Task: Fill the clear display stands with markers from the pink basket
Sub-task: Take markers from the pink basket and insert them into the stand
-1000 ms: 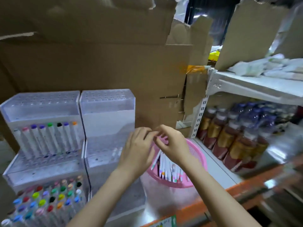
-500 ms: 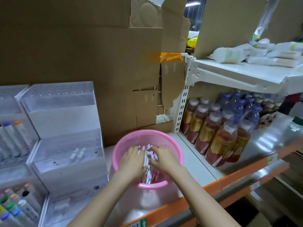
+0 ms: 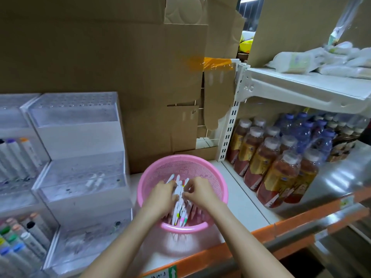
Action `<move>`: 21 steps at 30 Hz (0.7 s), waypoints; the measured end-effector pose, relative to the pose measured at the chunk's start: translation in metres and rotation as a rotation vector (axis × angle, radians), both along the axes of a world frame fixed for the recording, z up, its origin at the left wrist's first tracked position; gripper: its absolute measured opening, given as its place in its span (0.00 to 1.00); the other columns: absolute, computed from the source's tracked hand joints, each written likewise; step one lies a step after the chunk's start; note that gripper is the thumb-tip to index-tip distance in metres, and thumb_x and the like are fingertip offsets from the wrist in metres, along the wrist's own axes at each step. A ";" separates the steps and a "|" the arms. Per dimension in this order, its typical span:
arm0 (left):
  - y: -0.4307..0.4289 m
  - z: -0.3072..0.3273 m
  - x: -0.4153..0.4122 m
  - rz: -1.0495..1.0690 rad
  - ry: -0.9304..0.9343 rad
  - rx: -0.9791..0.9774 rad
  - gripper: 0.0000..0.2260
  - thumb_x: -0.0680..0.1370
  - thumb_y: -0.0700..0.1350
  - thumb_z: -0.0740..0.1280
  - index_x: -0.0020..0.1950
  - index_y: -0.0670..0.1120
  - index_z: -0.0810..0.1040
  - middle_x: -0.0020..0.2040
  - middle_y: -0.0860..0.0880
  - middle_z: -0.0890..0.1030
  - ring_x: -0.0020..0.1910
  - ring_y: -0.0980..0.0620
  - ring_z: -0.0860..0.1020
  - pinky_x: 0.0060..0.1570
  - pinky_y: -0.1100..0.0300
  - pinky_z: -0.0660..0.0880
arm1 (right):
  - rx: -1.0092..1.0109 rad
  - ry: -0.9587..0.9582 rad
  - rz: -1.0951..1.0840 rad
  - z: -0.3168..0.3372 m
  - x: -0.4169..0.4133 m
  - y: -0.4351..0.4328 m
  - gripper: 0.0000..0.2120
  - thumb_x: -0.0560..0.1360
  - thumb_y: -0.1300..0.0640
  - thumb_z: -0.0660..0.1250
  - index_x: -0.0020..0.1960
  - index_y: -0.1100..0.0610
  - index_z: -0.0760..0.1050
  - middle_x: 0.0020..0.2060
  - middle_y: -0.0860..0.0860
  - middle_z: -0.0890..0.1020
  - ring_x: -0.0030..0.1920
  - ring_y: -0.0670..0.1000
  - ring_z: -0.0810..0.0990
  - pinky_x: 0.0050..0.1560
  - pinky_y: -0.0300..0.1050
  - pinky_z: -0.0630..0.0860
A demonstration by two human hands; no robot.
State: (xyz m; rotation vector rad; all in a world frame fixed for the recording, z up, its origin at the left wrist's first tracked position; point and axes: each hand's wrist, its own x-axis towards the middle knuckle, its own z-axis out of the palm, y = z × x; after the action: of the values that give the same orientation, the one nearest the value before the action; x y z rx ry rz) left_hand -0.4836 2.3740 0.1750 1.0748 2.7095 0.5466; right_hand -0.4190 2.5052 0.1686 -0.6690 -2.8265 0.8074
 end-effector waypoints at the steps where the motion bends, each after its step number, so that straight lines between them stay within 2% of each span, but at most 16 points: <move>1: 0.000 0.000 0.000 0.006 0.009 0.013 0.17 0.78 0.45 0.64 0.67 0.47 0.71 0.60 0.42 0.76 0.59 0.44 0.75 0.55 0.55 0.69 | -0.017 0.000 -0.007 0.000 0.000 0.000 0.04 0.70 0.59 0.72 0.44 0.57 0.82 0.41 0.54 0.84 0.44 0.52 0.81 0.44 0.43 0.75; 6: -0.002 0.002 -0.002 0.078 -0.075 0.099 0.19 0.75 0.41 0.69 0.65 0.44 0.71 0.59 0.45 0.79 0.57 0.46 0.77 0.48 0.61 0.69 | -0.101 -0.002 -0.068 0.001 -0.001 0.001 0.06 0.66 0.60 0.73 0.43 0.55 0.80 0.40 0.51 0.82 0.43 0.51 0.81 0.44 0.45 0.78; 11: -0.001 0.002 -0.005 0.125 -0.145 0.109 0.15 0.71 0.45 0.73 0.55 0.44 0.75 0.50 0.48 0.80 0.45 0.51 0.76 0.37 0.64 0.68 | -0.180 -0.002 -0.105 0.003 0.001 0.002 0.21 0.65 0.64 0.72 0.55 0.55 0.71 0.44 0.53 0.80 0.45 0.53 0.80 0.45 0.51 0.79; 16: -0.003 0.002 -0.005 0.136 -0.165 0.184 0.10 0.69 0.46 0.75 0.44 0.44 0.77 0.38 0.49 0.79 0.37 0.53 0.76 0.29 0.65 0.64 | -0.167 0.020 -0.046 0.003 0.003 0.003 0.28 0.66 0.60 0.71 0.64 0.52 0.68 0.45 0.51 0.80 0.45 0.53 0.80 0.42 0.45 0.76; 19: -0.002 0.001 -0.005 0.106 -0.127 0.167 0.06 0.73 0.44 0.71 0.43 0.43 0.78 0.39 0.49 0.80 0.39 0.51 0.76 0.33 0.60 0.67 | -0.170 0.032 0.002 0.004 0.003 0.002 0.33 0.66 0.60 0.70 0.70 0.49 0.68 0.58 0.49 0.80 0.49 0.49 0.79 0.48 0.43 0.75; 21: -0.003 0.001 -0.005 0.089 -0.103 0.177 0.06 0.75 0.42 0.68 0.50 0.44 0.78 0.45 0.47 0.82 0.45 0.49 0.79 0.41 0.58 0.72 | -0.169 0.047 0.020 0.006 0.004 0.002 0.33 0.67 0.61 0.70 0.71 0.49 0.68 0.61 0.49 0.79 0.53 0.49 0.78 0.51 0.41 0.74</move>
State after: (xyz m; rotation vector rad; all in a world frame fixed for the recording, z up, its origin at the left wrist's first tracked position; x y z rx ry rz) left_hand -0.4882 2.3714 0.1759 0.9394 2.6686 0.8463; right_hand -0.4153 2.5076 0.1749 -0.6348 -2.7495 1.0606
